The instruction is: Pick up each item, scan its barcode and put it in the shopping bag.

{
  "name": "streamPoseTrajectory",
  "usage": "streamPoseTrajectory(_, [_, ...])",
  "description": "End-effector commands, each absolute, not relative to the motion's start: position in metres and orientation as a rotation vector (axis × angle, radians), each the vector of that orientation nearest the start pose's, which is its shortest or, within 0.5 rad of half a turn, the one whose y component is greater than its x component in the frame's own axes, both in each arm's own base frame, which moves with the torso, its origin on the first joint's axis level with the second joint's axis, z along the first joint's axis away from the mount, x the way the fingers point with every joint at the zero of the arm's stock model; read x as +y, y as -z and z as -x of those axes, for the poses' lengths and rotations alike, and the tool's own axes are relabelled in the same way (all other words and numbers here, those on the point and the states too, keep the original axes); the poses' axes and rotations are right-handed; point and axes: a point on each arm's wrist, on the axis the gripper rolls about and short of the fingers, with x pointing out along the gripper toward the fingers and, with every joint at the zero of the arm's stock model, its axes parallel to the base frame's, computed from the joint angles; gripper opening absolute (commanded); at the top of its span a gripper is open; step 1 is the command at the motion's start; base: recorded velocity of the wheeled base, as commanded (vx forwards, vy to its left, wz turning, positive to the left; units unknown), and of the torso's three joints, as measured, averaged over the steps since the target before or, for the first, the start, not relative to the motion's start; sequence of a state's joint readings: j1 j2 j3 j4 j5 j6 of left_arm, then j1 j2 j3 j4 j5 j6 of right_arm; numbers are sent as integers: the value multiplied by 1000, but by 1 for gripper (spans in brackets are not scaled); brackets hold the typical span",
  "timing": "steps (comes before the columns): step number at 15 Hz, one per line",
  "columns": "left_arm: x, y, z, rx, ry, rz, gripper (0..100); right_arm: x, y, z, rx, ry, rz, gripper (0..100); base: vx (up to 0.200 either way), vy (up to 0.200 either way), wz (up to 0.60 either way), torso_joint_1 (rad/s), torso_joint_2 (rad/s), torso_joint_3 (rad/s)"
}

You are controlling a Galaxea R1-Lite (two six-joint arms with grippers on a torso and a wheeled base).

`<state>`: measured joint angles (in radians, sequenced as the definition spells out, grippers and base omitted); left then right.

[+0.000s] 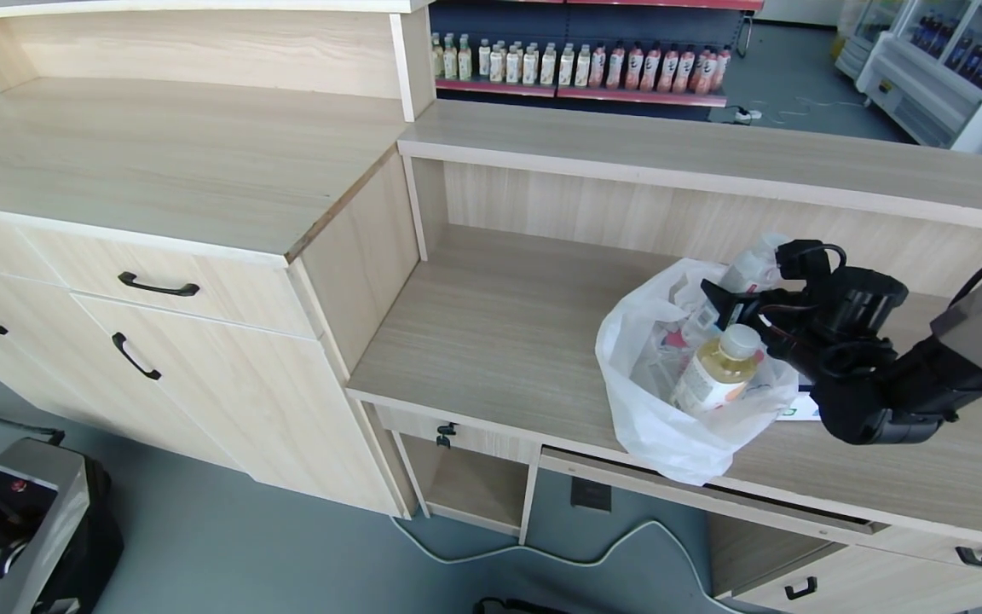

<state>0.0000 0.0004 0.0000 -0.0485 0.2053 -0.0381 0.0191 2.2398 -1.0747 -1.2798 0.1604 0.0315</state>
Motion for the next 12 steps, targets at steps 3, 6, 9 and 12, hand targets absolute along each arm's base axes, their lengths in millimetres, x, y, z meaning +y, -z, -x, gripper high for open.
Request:
streamPoseTrajectory(3, [5, -80, 23, -53, -205, 43, 100, 7, -89, -433, -70, -171, -17, 0, 0, 0, 0, 0, 0, 0])
streamPoseTrajectory(6, [5, -80, 23, -53, -205, 43, 100, 6, -89, -435, -75, -173, -17, 0, 0, 0, 0, 0, 0, 0])
streamPoseTrajectory(9, [5, -80, 23, -53, -203, 43, 100, 2, -85, -436, -67, -163, -16, 0, 0, 0, 0, 0, 0, 0])
streamPoseTrajectory(12, [5, -80, 23, -53, -205, 43, 100, -9, -84, -441, -78, -137, 1, 0, 0, 0, 0, 0, 0, 0])
